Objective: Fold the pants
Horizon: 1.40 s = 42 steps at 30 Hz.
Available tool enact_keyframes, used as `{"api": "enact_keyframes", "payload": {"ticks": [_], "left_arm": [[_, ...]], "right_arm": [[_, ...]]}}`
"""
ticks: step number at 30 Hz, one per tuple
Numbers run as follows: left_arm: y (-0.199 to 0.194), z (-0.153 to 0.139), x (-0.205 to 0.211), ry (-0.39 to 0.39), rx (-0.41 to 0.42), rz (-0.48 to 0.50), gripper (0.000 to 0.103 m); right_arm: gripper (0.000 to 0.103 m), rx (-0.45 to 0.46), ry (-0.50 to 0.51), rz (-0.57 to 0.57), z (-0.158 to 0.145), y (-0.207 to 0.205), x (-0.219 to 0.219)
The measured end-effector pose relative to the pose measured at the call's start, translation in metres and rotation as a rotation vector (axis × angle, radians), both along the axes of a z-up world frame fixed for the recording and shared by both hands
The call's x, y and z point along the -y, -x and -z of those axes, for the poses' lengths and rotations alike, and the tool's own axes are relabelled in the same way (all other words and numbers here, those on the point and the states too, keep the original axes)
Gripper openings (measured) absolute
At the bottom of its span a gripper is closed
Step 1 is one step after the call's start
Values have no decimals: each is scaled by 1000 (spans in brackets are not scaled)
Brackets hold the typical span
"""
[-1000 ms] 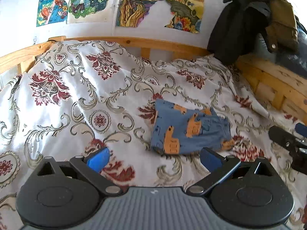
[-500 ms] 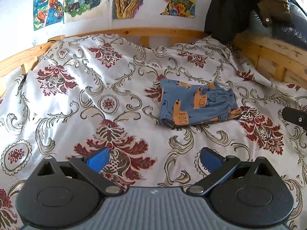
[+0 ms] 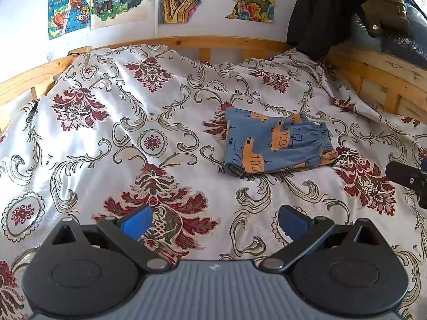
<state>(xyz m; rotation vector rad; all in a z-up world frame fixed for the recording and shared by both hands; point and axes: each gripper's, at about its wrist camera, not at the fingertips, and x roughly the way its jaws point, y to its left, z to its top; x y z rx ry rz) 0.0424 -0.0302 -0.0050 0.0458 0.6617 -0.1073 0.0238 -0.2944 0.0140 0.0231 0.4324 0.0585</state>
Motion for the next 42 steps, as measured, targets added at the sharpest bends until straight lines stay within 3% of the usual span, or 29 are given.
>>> {"api": "enact_keyframes", "payload": {"ticks": [33, 37, 42], "left_arm": [[2, 0, 1, -10, -13, -40, 103], [3, -5, 5, -42, 3, -12, 103], [5, -9, 5, 0, 3, 19, 103]], "right_arm": [[102, -10, -1, -2, 6, 2, -5], [102, -14, 1, -2, 8, 2, -6], [102, -16, 5, -7, 7, 2, -6]]}}
